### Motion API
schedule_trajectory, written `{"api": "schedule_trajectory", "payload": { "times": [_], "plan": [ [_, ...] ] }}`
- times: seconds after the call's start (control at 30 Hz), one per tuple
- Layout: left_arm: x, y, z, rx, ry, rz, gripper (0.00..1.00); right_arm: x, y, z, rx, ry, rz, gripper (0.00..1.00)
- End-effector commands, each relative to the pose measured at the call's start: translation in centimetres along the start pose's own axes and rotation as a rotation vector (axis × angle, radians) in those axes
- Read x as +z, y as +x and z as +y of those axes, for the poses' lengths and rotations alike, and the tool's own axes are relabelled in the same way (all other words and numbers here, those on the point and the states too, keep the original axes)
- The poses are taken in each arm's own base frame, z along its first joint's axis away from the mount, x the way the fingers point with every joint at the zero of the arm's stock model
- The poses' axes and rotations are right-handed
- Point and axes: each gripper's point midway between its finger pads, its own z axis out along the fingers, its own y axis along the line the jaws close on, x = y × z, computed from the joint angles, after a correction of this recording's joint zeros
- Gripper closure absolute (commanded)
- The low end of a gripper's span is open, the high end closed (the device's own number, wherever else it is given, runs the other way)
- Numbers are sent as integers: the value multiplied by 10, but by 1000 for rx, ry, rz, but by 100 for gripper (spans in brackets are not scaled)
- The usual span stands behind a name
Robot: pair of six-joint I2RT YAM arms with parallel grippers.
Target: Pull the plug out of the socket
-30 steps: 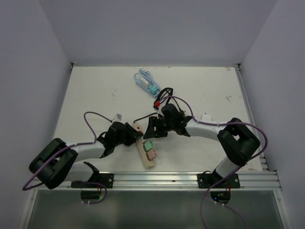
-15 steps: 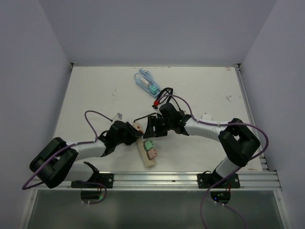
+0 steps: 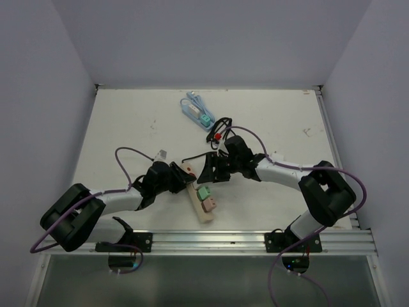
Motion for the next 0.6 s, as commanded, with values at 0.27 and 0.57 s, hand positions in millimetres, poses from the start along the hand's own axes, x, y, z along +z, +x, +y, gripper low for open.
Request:
{"api": "schedule_trajectory", "payload": {
  "times": [0.27,0.57],
  "plan": [
    [1,-4,63,98,-272,-42,100,-4,-34,21,-59,83,-58,100],
    [0,0,76,106,-310,-32,100,-19,-38,3,-43,96,-68,100]
  ]
}}
